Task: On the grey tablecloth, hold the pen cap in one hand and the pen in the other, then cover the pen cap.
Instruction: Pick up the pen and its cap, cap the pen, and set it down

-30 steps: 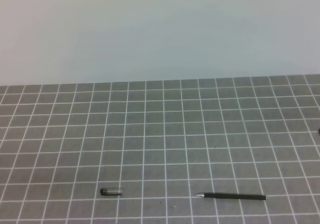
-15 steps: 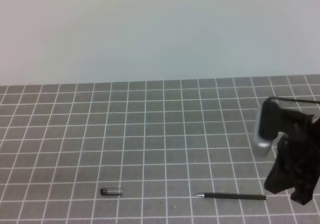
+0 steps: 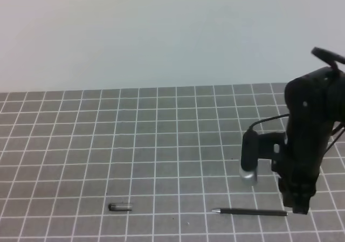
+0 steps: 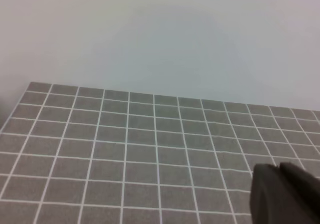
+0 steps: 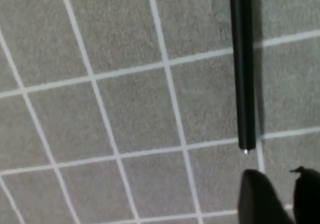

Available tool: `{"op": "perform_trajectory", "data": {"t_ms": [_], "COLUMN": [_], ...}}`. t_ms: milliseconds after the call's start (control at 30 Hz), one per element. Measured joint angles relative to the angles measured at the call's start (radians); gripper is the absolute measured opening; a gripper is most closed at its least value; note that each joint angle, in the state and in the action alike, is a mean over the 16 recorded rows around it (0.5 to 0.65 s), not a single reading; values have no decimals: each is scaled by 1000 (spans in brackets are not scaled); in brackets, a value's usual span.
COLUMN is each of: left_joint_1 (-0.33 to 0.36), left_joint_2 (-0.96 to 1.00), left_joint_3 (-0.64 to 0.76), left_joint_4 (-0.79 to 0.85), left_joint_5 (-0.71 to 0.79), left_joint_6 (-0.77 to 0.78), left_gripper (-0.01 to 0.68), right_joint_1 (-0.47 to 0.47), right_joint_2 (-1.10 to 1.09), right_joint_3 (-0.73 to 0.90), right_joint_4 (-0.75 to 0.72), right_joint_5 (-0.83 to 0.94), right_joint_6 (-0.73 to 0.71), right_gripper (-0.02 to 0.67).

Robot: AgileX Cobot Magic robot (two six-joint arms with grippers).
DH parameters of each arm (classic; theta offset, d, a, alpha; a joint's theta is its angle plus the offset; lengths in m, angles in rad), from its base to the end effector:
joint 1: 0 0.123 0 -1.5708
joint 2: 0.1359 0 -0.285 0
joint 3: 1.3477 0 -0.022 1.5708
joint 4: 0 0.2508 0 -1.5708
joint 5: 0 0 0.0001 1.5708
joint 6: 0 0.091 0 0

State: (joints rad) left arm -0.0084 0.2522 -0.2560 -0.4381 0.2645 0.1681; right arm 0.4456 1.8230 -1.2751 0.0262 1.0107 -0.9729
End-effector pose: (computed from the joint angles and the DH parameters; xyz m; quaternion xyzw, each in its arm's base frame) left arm 0.0733 -0.0107 0.2620 -0.0577 0.7554 -0.1278 0.6400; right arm 0.3161 0.1532 0.2045 -0.6455 0.7620 -0.0019 0.0509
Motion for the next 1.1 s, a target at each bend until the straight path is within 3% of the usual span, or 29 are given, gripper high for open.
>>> {"op": "perform_trajectory", "data": {"t_ms": [267,433,833,1100], "left_joint_1": [0,0,0,0], "left_joint_2": [0,0,0,0], "left_joint_3": [0,0,0,0], "left_joint_4": [0,0,-1,-2], "left_joint_5": [0,-3,-10,-13], "left_joint_6": [0,-1,-2,-1], "left_gripper": [0,0,0,0], "right_joint_1": [26,30,30,30], "right_joint_2": [64,88,139,157], "right_joint_3": [-26,-27,-29,-33], "right_joint_4": [-18,-6,8,9], "right_joint_5": [-4,-17,-47,-50], "right_joint_6": [-10,-33,-69,-75], "right_gripper": [314,359,361,279]}}
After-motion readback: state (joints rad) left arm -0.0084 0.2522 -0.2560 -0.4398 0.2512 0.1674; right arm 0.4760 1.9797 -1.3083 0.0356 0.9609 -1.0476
